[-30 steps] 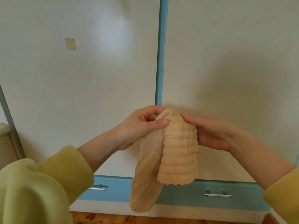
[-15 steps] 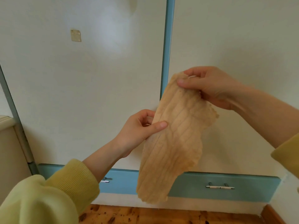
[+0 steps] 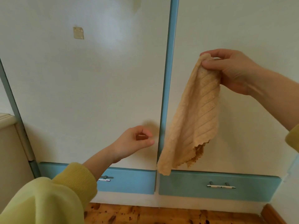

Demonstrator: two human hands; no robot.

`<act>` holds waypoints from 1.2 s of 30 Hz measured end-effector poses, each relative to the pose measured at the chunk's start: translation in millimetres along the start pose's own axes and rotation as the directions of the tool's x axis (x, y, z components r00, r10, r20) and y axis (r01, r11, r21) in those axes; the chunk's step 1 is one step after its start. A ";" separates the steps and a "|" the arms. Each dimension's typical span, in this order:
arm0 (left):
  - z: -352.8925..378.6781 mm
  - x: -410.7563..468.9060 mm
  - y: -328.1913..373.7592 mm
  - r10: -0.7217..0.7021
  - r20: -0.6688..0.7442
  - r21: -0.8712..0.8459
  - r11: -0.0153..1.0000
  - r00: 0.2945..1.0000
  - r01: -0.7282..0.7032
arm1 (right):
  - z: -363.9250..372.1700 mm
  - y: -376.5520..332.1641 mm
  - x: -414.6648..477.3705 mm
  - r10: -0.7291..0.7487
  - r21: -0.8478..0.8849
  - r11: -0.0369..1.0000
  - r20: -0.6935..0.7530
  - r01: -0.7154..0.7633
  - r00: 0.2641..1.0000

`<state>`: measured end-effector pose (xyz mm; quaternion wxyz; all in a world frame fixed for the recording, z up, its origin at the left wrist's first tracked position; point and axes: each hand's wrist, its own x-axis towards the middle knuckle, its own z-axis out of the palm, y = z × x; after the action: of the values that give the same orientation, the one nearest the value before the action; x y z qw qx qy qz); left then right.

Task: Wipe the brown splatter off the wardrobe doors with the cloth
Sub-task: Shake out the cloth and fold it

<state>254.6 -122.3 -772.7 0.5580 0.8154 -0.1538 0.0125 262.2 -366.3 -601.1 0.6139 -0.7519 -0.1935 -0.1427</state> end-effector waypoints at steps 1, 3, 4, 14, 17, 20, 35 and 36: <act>2.9 2.6 -0.2 -0.005 0.018 0.002 1.000 1.000 0.005 | -0.2 0.7 -0.3 0.005 0.002 1.000 0.028 -0.005 1.000; 14.2 6.7 3.7 -0.008 0.082 0.015 1.000 0.997 0.007 | -0.5 0.0 -1.3 0.005 0.010 1.000 0.087 -0.005 0.996; 21.2 8.1 6.5 -0.009 0.117 0.028 1.000 0.993 0.006 | -1.1 -0.9 -1.6 0.001 0.011 1.000 0.106 -0.002 0.994; 59.9 11.0 18.9 0.062 0.227 0.116 0.989 0.972 -0.090 | -22.7 -2.2 -0.9 -0.004 -0.022 1.000 0.029 0.005 1.000; 51.9 12.4 19.6 0.085 0.181 0.167 0.979 0.980 -0.116 | -31.8 0.6 -1.4 0.006 -0.070 0.998 0.010 -0.005 1.000; 34.2 12.8 22.7 0.083 0.121 0.200 0.974 0.989 -0.106 | -46.1 7.1 -2.7 0.037 -0.107 0.993 -0.024 -0.040 0.999; -60.4 19.1 83.4 0.223 -0.139 0.584 0.805 0.965 -0.102 | -74.8 30.4 -18.3 0.178 -0.345 0.920 -0.049 -0.184 0.983; -63.5 18.8 85.4 0.213 -0.138 0.608 0.789 0.967 -0.087 | -73.1 30.4 -18.9 0.179 -0.356 0.916 -0.049 -0.185 0.983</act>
<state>259.5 -97.0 -667.8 0.2823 0.9291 -0.1498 0.1863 261.3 -445.2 -621.0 0.4781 -0.8650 -0.0887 -0.1239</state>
